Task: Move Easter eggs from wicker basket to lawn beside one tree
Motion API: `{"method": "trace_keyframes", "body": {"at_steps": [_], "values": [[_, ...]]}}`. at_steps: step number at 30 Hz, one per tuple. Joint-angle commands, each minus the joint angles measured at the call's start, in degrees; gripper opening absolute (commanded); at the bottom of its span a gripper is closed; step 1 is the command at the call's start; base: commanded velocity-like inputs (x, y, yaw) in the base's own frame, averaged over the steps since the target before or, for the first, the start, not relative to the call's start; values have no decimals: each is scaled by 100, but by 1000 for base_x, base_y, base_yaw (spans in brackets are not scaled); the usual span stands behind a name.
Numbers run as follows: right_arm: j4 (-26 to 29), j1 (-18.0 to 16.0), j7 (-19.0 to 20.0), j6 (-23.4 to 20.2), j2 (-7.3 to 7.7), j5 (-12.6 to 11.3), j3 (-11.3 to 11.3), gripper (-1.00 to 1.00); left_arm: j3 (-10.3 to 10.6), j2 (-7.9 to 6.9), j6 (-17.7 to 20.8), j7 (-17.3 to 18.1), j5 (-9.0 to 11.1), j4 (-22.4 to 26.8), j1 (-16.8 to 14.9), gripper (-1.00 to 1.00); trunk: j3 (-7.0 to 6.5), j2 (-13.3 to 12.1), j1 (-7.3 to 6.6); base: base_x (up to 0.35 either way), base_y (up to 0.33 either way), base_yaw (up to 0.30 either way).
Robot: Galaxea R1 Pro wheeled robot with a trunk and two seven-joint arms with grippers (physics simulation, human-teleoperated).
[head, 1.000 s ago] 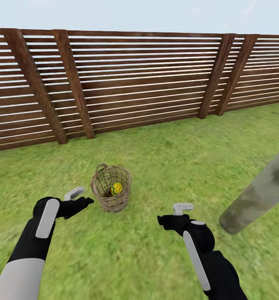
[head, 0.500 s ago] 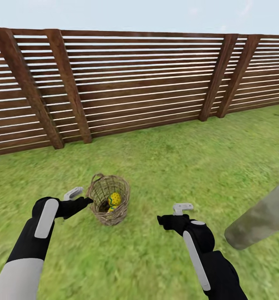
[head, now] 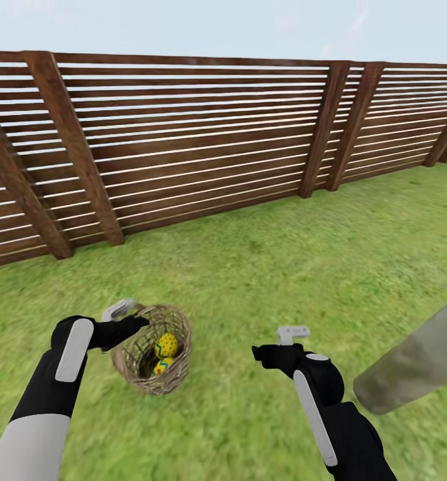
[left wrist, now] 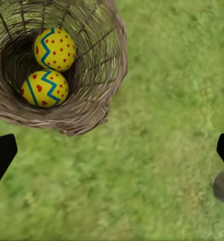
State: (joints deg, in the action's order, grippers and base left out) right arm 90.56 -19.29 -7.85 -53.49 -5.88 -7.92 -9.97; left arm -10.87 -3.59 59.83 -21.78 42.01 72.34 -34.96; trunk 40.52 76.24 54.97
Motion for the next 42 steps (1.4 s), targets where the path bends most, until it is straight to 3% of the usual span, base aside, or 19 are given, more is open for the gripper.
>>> {"method": "trace_keyframes", "body": {"at_steps": [1, 21, 42], "values": [[4, -5, -59, -21, -1, -60, -5, 100, -3, -2, 17, -55, 58, 9, -2, 100, -1, 2, 3, 256, 157, -185], [1, -5, -59, -16, -1, -60, -5, 100, 11, -3, 17, -31, 52, 158, 6, 100, -21, 2, 3, 36, 53, -34], [0, -5, -59, -21, -1, -60, -5, 100, 14, -2, 17, -28, 53, 176, 7, 100, -115, 2, 3, -45, 255, -186]]}}
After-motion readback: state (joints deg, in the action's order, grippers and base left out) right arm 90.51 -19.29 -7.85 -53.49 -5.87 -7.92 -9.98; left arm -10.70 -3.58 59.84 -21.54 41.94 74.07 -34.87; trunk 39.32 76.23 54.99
